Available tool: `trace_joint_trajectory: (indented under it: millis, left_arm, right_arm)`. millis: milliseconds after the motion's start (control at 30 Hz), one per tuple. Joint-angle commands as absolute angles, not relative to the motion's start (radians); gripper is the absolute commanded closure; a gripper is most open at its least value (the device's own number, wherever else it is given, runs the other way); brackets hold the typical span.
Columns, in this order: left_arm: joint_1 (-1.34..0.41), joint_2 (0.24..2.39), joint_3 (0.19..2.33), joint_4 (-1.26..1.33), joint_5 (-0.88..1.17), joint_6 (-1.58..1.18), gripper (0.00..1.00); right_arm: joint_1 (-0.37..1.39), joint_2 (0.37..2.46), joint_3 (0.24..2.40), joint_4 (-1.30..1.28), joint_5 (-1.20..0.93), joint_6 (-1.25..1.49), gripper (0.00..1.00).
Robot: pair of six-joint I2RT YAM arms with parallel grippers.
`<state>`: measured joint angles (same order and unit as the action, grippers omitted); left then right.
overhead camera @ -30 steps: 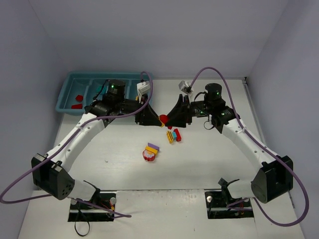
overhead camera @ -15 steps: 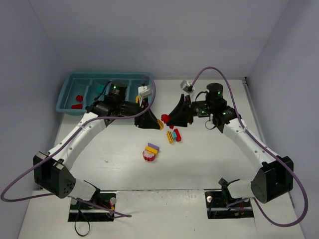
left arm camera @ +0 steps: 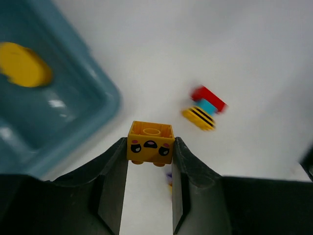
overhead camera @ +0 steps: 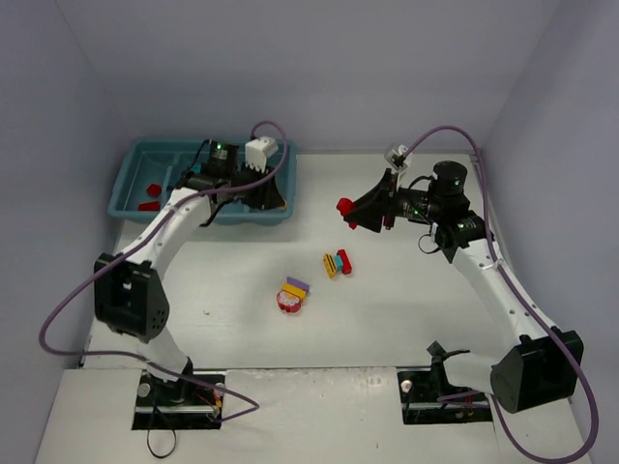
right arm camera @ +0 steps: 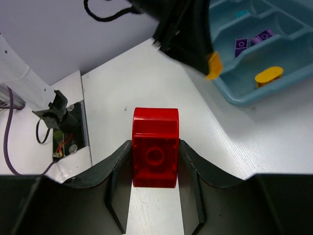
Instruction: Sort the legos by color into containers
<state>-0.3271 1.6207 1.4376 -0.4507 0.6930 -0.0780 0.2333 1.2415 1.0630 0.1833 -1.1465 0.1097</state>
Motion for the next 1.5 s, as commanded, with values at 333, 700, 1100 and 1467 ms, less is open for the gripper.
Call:
trace_joint_trajectory:
  millis: [333,700,1100,1467]
  left_arm:
    - [-0.287,2.199,2.155,-0.443,-0.031,-0.143,0.9]
    - [-0.284,2.29,2.283,-0.416,0.029,-0.164,0.33]
    - [-0.322,1.769,1.752,-0.38,0.394,-0.498,0.31]
    - [-0.462,1.497,1.536,-0.362,0.578,-0.741,0.31]
  right_arm:
    - [0.238,1.114,0.966,0.18,-0.979,0.118,1.0]
    - [0.242,1.094,0.963,0.112,-0.933,0.081,1.0]
    - [0.346,1.147,0.982,0.114,-0.841,-0.06,0.99]
    - [0.482,1.203,1.025,0.14,-0.79,-0.133,0.94]
